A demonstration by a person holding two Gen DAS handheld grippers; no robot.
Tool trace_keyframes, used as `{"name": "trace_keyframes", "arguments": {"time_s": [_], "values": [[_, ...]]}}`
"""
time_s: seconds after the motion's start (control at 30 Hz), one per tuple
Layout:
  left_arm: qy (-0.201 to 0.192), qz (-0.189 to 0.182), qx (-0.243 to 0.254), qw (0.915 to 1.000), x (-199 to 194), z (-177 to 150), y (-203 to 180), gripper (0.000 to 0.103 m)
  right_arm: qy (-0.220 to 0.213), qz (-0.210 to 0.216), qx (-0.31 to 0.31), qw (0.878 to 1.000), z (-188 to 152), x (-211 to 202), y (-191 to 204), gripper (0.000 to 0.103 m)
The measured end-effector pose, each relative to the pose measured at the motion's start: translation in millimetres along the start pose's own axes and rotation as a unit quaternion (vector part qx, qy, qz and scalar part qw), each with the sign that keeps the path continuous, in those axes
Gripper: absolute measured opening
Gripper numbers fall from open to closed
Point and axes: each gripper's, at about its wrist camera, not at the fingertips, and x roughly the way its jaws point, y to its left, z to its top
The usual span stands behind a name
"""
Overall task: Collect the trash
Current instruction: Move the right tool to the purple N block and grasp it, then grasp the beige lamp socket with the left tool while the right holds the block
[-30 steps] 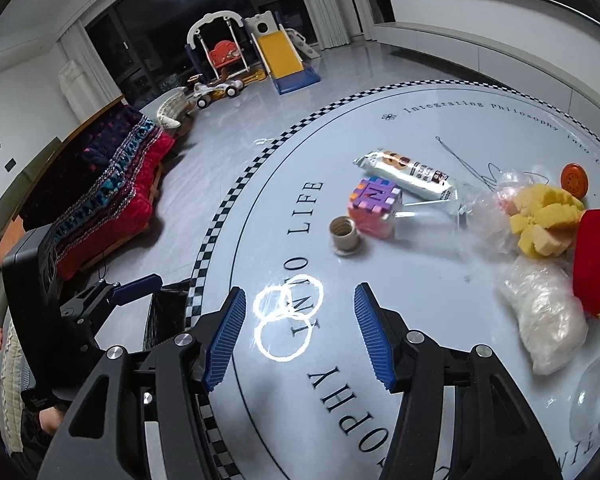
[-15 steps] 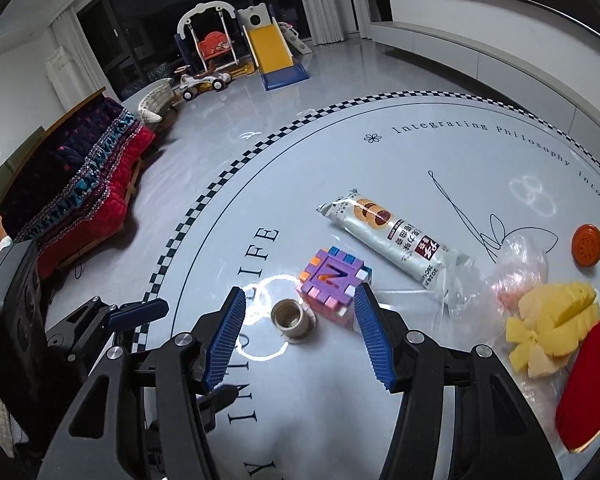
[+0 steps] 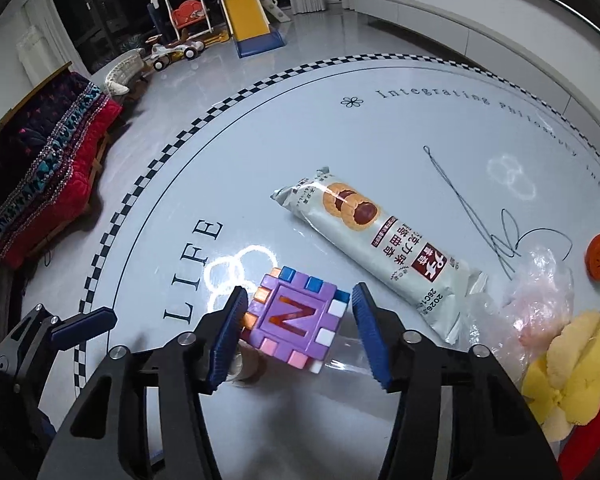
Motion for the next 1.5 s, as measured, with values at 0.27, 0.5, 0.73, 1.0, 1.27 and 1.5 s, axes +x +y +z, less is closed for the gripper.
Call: {"name": "trace_keyframes", "arguments": {"time_s": [0.27, 0.5, 0.73, 1.0, 1.27, 1.5], "values": [[-0.005, 0.001, 0.016, 0.9999, 12.1, 7.2, -9.7, 0.097, -0.042, 0.009, 0.027, 0.999, 6.8, -31.4, -17.0, 0.051], [-0.011, 0.02, 0.058, 0.998, 26.3, 16.0, -28.7, 0.08, -0.063, 0.01, 0.051, 0.997, 6.9, -51.8, -32.0, 0.051], [0.009, 0.02, 0.059, 0.998, 38.9, 15.1, -30.6, 0.034, -0.065, 0.019, 0.059, 0.996, 0.5, -58.0, -35.6, 0.051], [0.001, 0.014, 0.043, 0.999, 17.9, 6.5, -28.7, 0.024, -0.066, 0.03, 0.067, 0.995, -13.7, -66.8, -30.4, 0.051], [-0.002, 0.022, 0.035, 0.9991, -8.4, -8.4, -26.4, 0.024, -0.075, 0.036, 0.074, 0.994, -23.7, -89.9, -14.7, 0.051], [-0.02, 0.021, 0.024, 0.9993, -43.4, -22.1, -16.9, 0.024, -0.083, 0.041, 0.063, 0.994, -40.8, -112.4, 10.9, 0.051]]}}
